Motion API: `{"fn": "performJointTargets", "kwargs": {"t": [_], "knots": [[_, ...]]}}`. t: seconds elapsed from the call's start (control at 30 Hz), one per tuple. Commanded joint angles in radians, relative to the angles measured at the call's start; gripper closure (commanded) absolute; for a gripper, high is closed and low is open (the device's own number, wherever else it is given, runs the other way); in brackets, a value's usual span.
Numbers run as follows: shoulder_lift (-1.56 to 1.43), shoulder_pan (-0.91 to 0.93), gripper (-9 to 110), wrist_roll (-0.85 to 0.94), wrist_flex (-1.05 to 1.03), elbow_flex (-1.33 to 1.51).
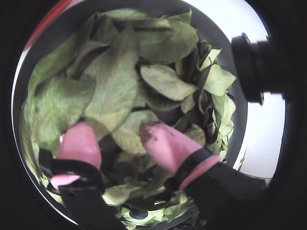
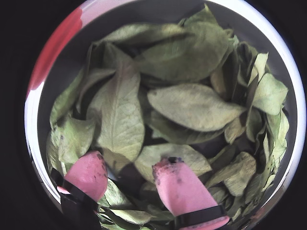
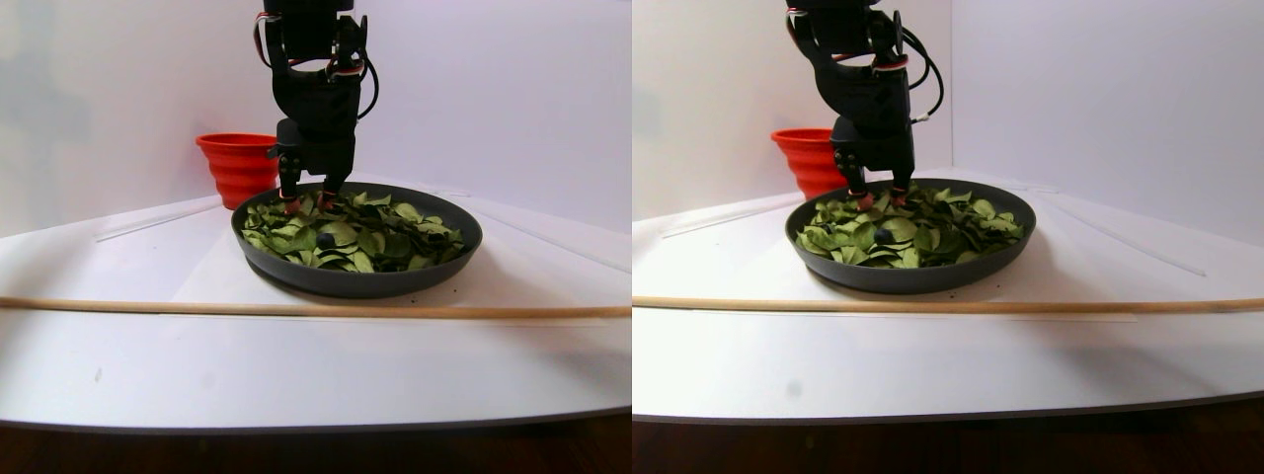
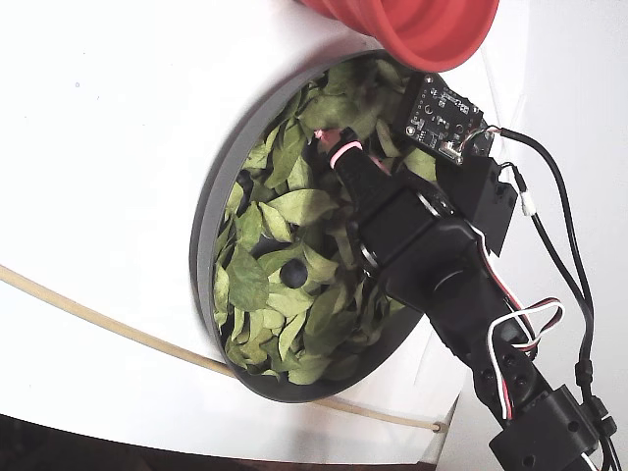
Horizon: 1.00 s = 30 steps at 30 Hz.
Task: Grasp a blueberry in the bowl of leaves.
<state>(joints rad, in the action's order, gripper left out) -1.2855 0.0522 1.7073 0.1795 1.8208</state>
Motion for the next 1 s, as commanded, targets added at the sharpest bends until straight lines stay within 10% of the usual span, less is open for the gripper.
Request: {"fn": "performJointTargets", "kwargs": {"t": [0.0,0.97], "knots": [[-0.101,0.006,82,0.005,0.005,-0.002],[-0.316,0.017,82,0.032,-0.094,0.170]]}}
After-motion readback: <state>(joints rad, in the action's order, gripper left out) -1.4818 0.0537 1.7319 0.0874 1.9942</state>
